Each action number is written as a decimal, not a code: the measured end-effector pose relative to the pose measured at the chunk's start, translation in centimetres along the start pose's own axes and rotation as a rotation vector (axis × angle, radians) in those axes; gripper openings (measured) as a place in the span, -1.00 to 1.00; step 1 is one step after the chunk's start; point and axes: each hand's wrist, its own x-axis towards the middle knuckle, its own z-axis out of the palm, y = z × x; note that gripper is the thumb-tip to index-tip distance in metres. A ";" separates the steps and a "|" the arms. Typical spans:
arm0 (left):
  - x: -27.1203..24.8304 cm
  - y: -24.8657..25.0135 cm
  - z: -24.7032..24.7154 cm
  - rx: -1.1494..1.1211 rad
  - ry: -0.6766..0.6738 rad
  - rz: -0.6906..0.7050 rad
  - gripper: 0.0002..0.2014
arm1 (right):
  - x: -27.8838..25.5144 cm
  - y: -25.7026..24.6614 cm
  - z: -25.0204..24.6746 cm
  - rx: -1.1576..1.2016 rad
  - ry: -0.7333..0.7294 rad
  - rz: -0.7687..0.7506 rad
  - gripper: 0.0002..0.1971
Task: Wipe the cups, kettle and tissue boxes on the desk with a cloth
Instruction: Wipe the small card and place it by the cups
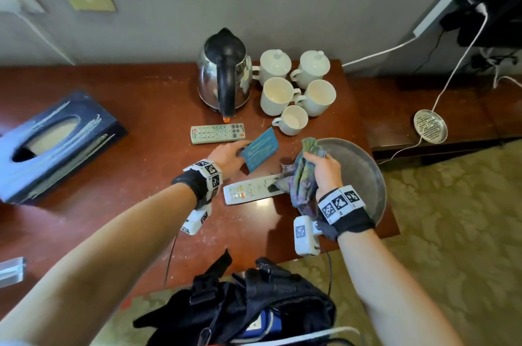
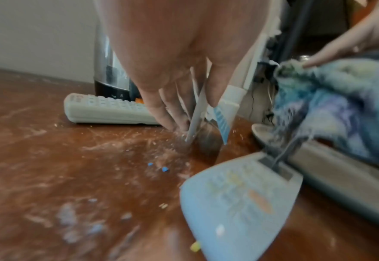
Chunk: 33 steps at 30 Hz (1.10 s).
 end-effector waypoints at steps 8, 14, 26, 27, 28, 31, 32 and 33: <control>-1.4 3.2 -2.7 -0.760 -0.018 -0.116 -0.53 | -1.0 -1.9 1.6 -0.068 -0.067 -0.190 -0.68; -3.3 4.5 -4.3 -0.891 0.032 -0.029 -0.62 | -3.3 -3.9 5.0 -0.205 -0.189 -0.367 -0.61; -6.3 6.9 -5.8 -1.062 0.039 0.008 -0.55 | -4.7 -4.8 8.6 -0.602 -0.188 -0.605 -0.60; -6.5 6.9 -5.8 -1.118 0.028 0.008 -0.54 | -5.0 -4.8 9.0 -0.606 -0.213 -0.632 -0.57; -6.7 6.9 -6.1 -1.174 0.023 0.009 -0.52 | -5.3 -4.6 9.4 -0.609 -0.241 -0.661 -0.56; -6.8 6.4 -7.3 -1.281 0.025 0.033 -0.55 | -6.5 -2.9 10.0 -0.572 -0.330 -0.768 -0.55; -7.0 6.1 -7.7 -1.290 0.032 0.025 -0.56 | -6.6 -2.4 10.0 -0.547 -0.353 -0.795 -0.56; -7.3 5.9 -8.0 -1.284 0.041 0.015 -0.57 | -6.7 -2.2 10.2 -0.529 -0.370 -0.799 -0.57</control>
